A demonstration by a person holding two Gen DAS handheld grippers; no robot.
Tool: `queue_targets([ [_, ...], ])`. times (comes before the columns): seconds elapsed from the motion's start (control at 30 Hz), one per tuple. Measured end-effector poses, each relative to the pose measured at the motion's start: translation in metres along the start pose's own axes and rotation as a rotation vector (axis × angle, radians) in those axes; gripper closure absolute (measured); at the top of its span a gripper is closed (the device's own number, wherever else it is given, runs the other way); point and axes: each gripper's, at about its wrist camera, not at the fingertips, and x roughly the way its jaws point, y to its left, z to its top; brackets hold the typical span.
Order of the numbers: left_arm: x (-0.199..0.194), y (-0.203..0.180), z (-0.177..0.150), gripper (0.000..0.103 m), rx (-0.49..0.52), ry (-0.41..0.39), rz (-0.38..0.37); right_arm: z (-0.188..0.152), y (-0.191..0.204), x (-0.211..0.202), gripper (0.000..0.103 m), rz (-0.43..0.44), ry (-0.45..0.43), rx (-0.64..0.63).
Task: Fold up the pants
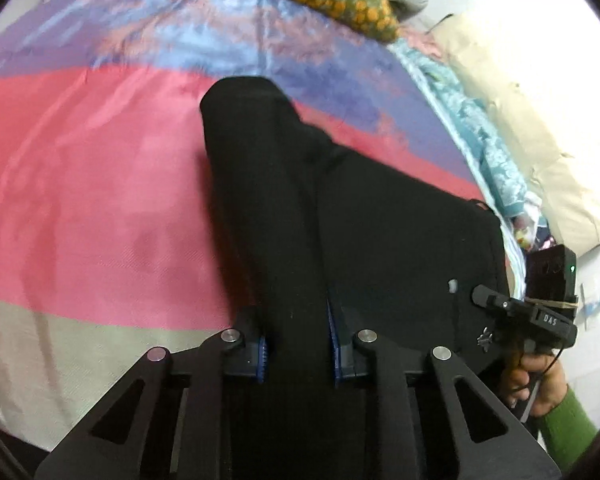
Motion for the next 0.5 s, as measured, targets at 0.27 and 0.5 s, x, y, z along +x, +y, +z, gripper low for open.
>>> queue_targets([
  [0.27, -0.045, -0.012, 0.099, 0.082, 0.062, -0.156, -0.046, 0.092, 0.078, -0.01, 0.063, 0.108, -0.089, -0.155],
  [0.5, -0.046, 0.014, 0.202, 0.041, 0.09, -0.315, 0.073, 0.218, 0.096, 0.011, 0.05, 0.087, -0.198, -0.185],
])
